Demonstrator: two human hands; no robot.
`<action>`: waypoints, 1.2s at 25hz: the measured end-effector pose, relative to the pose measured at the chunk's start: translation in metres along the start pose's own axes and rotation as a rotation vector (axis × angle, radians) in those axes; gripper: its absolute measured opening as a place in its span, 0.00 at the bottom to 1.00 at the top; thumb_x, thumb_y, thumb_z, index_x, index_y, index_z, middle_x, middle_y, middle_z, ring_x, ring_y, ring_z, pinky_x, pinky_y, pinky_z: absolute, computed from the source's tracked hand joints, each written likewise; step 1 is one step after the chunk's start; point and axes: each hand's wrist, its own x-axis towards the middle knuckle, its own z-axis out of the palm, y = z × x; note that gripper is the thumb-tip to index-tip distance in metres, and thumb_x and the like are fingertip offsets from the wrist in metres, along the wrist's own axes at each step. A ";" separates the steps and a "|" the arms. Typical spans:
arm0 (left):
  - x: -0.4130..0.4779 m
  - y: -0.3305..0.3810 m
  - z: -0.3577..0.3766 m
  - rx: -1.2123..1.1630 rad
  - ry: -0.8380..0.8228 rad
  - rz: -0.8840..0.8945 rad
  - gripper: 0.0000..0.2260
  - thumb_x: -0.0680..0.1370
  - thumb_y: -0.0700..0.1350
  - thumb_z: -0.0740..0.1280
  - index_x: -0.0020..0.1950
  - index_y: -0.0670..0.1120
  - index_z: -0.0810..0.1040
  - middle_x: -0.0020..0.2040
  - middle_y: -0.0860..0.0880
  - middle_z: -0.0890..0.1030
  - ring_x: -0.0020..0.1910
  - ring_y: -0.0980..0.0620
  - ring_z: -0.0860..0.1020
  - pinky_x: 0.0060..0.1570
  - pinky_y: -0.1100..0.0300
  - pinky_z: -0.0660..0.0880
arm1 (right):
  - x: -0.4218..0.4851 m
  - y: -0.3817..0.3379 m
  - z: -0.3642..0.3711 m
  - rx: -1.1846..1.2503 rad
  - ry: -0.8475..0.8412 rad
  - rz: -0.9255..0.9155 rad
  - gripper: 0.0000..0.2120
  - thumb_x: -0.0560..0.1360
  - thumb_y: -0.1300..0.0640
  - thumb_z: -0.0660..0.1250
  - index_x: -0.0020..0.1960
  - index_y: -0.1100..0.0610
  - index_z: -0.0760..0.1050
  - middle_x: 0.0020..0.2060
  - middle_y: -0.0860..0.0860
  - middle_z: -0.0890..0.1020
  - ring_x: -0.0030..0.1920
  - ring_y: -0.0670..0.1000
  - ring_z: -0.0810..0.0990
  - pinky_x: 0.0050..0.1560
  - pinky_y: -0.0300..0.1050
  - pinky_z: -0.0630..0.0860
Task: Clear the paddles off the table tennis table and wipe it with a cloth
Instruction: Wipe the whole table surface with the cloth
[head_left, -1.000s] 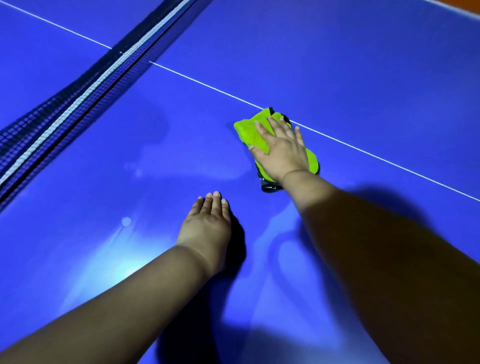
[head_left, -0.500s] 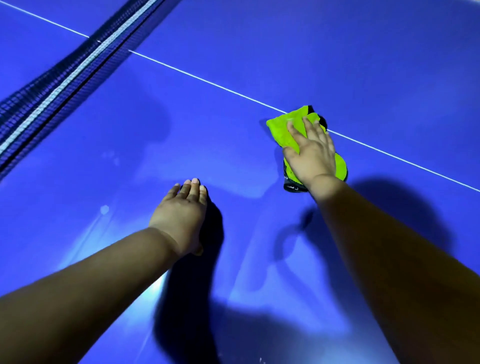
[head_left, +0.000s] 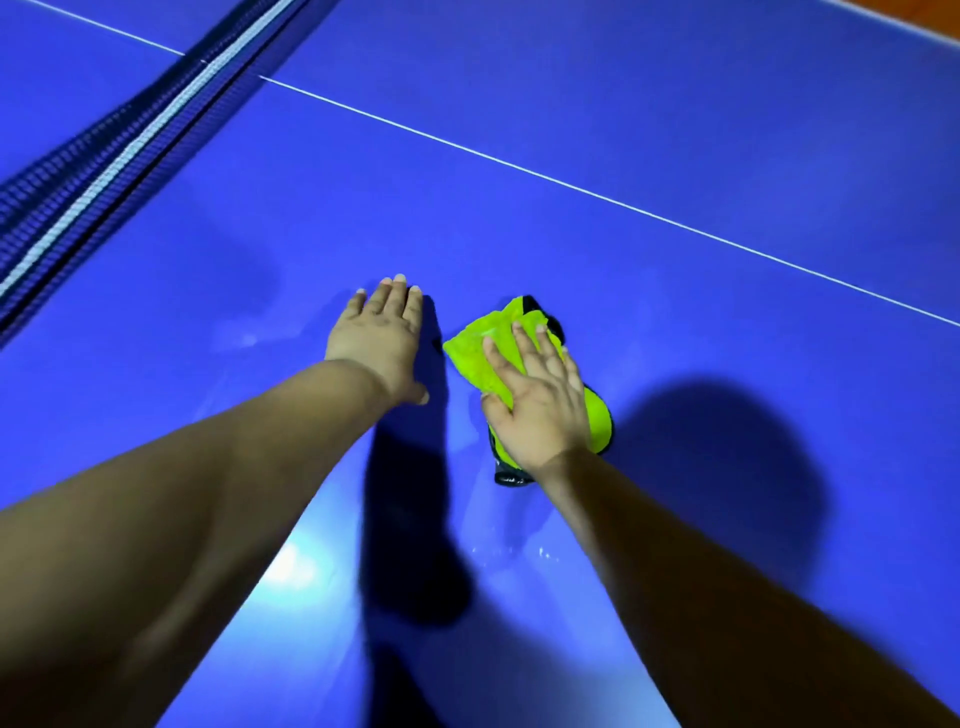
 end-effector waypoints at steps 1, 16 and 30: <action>-0.015 0.001 0.005 0.012 0.091 0.029 0.46 0.72 0.59 0.67 0.76 0.42 0.42 0.77 0.45 0.45 0.76 0.49 0.45 0.72 0.53 0.44 | -0.019 -0.009 0.004 0.002 0.009 -0.001 0.29 0.72 0.46 0.58 0.74 0.42 0.63 0.77 0.48 0.58 0.77 0.52 0.51 0.74 0.52 0.47; -0.269 -0.050 0.135 -0.117 0.420 0.224 0.23 0.67 0.39 0.59 0.61 0.39 0.77 0.60 0.41 0.79 0.58 0.43 0.78 0.56 0.48 0.72 | -0.264 -0.153 0.058 -0.081 -0.004 -0.163 0.28 0.72 0.40 0.58 0.72 0.42 0.66 0.75 0.50 0.63 0.76 0.54 0.57 0.72 0.54 0.51; -0.334 0.000 0.151 -0.292 0.172 0.270 0.28 0.73 0.41 0.52 0.75 0.42 0.57 0.75 0.46 0.54 0.74 0.47 0.58 0.69 0.58 0.45 | -0.345 -0.109 0.036 -0.023 -0.022 -0.086 0.31 0.70 0.47 0.60 0.73 0.41 0.63 0.74 0.44 0.63 0.75 0.51 0.60 0.72 0.55 0.53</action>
